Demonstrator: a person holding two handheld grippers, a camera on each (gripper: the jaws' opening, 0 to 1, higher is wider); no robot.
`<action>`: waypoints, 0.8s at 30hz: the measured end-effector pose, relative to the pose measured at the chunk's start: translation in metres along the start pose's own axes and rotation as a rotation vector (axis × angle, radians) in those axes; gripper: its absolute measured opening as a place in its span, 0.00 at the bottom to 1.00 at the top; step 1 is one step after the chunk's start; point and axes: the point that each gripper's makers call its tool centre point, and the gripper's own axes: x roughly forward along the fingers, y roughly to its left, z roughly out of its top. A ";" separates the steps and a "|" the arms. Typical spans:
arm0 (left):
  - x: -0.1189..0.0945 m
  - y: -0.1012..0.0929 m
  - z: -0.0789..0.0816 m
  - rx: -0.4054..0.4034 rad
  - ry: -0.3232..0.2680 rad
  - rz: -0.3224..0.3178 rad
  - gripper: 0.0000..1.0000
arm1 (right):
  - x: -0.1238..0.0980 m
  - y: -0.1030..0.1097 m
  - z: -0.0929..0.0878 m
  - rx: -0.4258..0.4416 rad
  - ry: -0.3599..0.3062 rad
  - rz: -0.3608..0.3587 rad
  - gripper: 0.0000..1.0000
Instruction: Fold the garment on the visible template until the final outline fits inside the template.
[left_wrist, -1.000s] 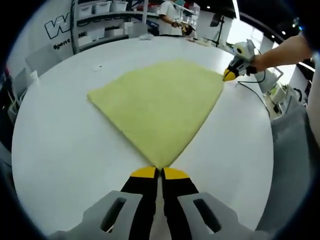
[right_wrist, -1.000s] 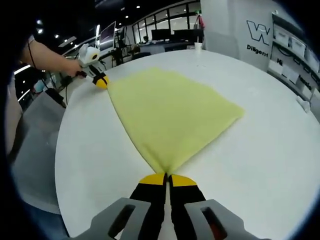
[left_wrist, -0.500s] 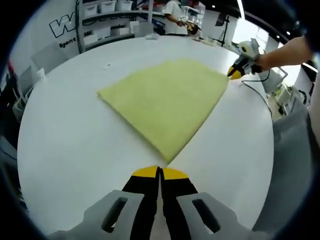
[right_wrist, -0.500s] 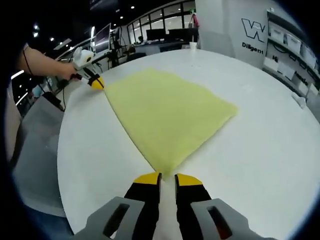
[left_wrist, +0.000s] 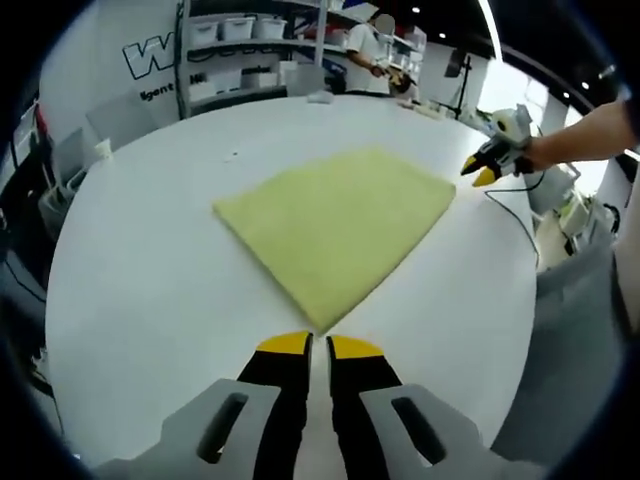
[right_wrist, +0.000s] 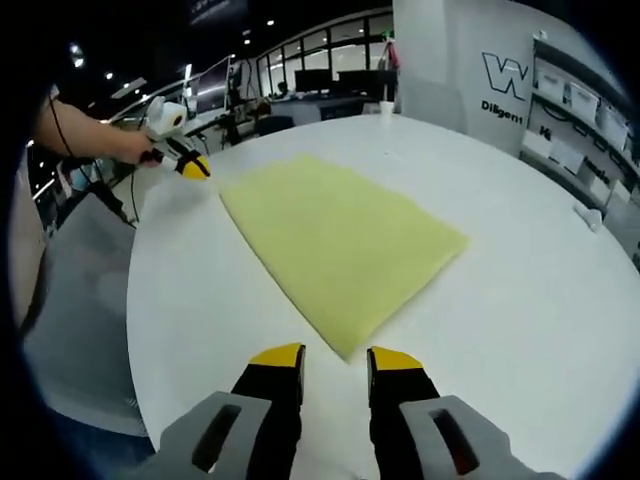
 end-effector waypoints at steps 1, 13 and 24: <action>-0.001 0.000 0.000 -0.003 -0.003 0.002 0.05 | -0.002 0.002 0.001 0.005 -0.008 -0.001 0.20; -0.027 -0.016 0.006 -0.076 -0.091 0.044 0.24 | -0.022 0.026 0.014 -0.009 -0.062 -0.021 0.33; -0.047 -0.028 0.006 -0.105 -0.145 0.077 0.39 | -0.039 0.045 0.018 0.003 -0.112 -0.044 0.40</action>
